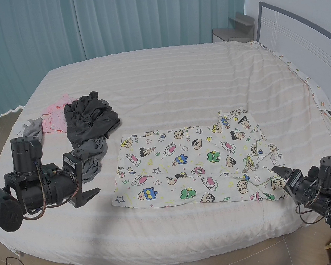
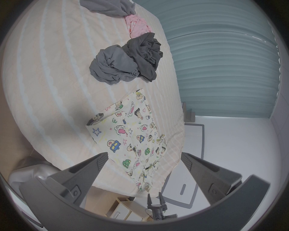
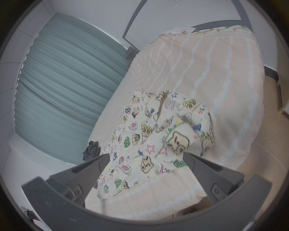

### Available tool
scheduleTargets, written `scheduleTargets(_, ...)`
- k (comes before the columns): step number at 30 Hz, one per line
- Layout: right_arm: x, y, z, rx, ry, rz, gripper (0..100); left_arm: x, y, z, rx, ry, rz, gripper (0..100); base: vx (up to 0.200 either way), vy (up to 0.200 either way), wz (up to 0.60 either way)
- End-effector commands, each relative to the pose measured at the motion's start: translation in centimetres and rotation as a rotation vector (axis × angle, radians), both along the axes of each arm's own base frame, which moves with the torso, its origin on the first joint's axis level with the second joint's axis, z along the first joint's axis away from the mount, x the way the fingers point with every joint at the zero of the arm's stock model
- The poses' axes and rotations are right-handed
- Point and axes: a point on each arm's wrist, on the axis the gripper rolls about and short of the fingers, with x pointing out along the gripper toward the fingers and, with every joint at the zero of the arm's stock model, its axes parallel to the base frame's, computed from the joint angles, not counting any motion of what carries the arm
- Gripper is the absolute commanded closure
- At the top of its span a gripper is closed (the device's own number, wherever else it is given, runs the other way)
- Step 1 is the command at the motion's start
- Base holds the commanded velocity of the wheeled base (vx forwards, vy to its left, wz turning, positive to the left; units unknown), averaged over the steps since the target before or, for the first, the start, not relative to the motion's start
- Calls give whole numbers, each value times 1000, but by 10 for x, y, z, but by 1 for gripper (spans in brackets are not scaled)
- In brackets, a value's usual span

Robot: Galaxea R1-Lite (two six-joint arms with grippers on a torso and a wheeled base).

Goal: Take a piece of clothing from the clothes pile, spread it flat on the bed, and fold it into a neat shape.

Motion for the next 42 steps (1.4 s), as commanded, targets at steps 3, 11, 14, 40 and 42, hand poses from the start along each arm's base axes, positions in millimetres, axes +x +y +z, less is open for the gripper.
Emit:
scheduleTargets(3, -2, 20, -24, -18, 111, 13, 0, -12, 6, 11, -29, -35, -3, 0, 0, 0, 0)
scheduleTargets(11, 19, 21, -34, -18, 109, -10, 0, -12, 6, 10, -26, -33, -2, 0, 0, 0, 0)
scheduleTargets(14, 25, 22, -34, -12, 96, -12, 0, -12, 6, 10, -26, -33, -2, 0, 0, 0, 0)
scheduleTargets(40, 47, 25, -54, -110, 48, -80, 100, -12, 7, 9, -24, -32, 8, 0, 0, 0, 0)
scheduleTargets(42, 47, 25, -54, -112, 46, -79, 100, -12, 7, 9, -25, -31, 9, 0, 0, 0, 0)
